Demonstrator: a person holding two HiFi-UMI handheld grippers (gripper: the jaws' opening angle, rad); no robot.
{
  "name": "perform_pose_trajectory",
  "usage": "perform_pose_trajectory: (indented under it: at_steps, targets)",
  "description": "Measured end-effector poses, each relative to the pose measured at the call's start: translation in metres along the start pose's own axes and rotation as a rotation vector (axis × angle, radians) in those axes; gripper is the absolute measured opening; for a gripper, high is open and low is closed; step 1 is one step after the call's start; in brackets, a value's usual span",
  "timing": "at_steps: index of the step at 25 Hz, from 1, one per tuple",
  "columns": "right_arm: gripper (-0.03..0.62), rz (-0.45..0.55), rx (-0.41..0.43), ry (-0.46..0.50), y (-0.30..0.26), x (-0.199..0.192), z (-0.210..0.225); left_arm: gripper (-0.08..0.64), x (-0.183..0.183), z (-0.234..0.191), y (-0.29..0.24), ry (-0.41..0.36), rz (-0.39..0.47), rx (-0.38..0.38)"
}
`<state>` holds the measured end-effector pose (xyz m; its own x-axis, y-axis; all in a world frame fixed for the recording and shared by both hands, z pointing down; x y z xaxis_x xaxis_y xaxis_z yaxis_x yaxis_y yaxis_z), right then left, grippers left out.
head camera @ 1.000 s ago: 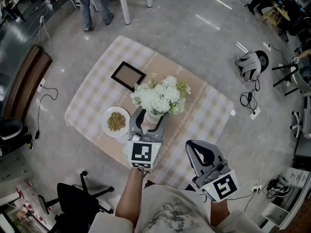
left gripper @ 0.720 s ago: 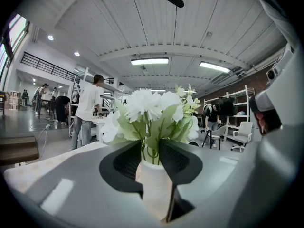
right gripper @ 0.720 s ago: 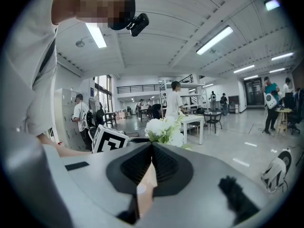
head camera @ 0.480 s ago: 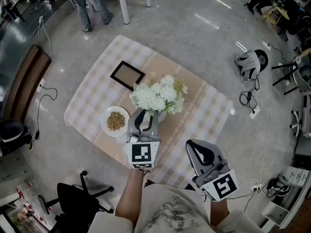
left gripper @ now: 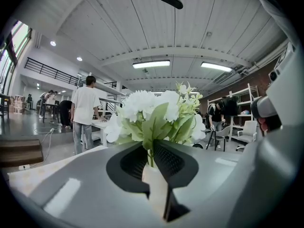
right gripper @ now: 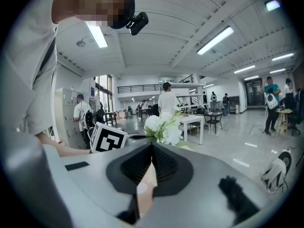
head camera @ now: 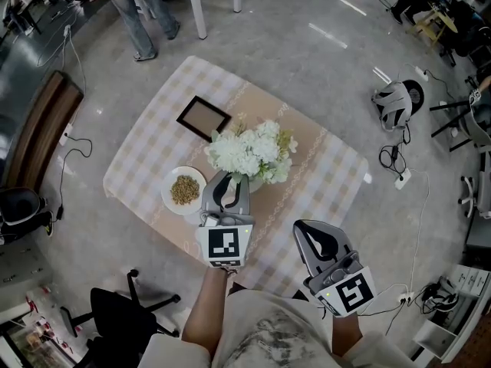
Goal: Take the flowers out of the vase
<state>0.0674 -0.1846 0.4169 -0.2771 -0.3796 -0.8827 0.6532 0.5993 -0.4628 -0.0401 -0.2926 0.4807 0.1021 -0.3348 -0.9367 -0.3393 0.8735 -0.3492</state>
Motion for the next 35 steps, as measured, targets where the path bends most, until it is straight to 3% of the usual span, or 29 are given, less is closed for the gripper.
perform_pose_trajectory:
  at_steps: [35]
  targets:
    - [0.015, 0.141, -0.003, 0.056, 0.031, 0.037, -0.028, 0.038, 0.072, 0.025, 0.062, 0.033, 0.118, -0.042]
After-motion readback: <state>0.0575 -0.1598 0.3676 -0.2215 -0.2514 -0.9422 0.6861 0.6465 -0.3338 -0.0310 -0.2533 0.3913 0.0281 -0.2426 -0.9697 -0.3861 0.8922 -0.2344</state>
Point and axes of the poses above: the fingertips, and each gripper's own axes: y backward along the fingers, z to its right, x out of its top, the point moved 1 cm from there along y, backward along the fingers, and after that the axes turned 12 degrees about -z, right-handed, at the moved point
